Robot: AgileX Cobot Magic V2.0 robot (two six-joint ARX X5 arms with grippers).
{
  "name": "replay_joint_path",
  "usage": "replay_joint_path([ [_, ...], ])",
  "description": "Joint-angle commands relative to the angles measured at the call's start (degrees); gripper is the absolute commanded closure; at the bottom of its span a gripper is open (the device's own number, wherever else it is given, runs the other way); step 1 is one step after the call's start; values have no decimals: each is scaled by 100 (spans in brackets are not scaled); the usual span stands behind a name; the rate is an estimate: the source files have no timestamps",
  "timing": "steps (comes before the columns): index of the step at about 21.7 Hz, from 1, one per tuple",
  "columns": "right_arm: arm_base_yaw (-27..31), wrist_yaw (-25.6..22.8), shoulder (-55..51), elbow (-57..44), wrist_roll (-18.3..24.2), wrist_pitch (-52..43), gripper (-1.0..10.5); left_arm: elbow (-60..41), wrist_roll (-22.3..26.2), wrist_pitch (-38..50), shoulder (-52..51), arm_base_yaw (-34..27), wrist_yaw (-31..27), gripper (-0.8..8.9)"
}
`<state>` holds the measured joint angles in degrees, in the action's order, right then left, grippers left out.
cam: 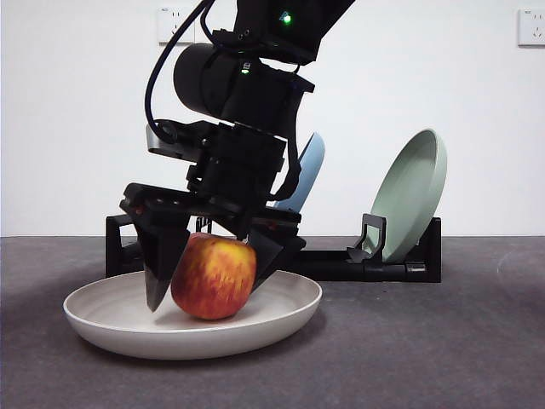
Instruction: Take the yellow plate from the plate rack,put the plate on the table,take the apple from the table,put the apple in the plate
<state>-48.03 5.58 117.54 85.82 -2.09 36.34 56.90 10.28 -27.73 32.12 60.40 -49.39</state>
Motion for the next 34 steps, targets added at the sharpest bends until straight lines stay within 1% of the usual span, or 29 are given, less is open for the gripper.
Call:
replay_joint_path([
  [1,-15,7,-302,0,7,-17,469,-17,-31,17,42,-13,2,531],
  [3,-2,2,-564,0,11,22,469,-17,-118,17,114,-13,11,531],
  [7,57,4,-1132,0,50,140,474,-17,-127,20,341,-13,166,531],
  [15,350,2,-2398,0,286,535,487,-17,-114,26,1147,-20,1161,536],
  [16,391,2,-2529,0,321,608,519,-17,-90,26,1261,-22,1250,536],
  [17,455,2,-2684,0,352,708,583,-17,-44,26,1388,-42,1346,545],
  [18,546,2,-2874,0,385,839,691,-17,74,24,1561,-96,1506,612],
  [19,640,2,-3071,0,474,992,801,-17,208,22,1727,-179,1668,698],
  [20,719,0,-3235,0,540,1126,888,-17,332,17,1873,-278,1827,798],
  [21,804,2,-3410,0,584,1272,939,-17,363,22,2013,-393,1987,824],
  [22,909,4,-3563,0,627,1408,955,-17,387,20,2138,-529,2168,823],
  [24,1137,7,-3853,0,789,1659,955,-17,575,-13,2330,-914,2752,823],
  [25,1263,7,-3976,0,804,1727,955,-17,688,-72,2380,-1172,3169,823],
  [27,1565,9,-4205,0,802,1818,955,-17,754,-243,2439,-1779,4135,823],
  [28,1744,11,-4319,0,796,1836,955,-17,750,-315,2452,-2114,4544,823],
  [29,1930,39,-4417,-2,796,1836,955,-17,732,-348,2463,-2457,4833,823],
  [30,2105,48,-4509,-7,769,1836,955,-17,675,-334,2463,-2806,5029,823],
  [31,2256,46,-4599,-15,732,1829,956,-17,514,-275,2463,-3147,5252,823],
  [34,2518,42,-4883,-138,691,1563,956,-20,-151,2,2461,-4083,6144,822],
])
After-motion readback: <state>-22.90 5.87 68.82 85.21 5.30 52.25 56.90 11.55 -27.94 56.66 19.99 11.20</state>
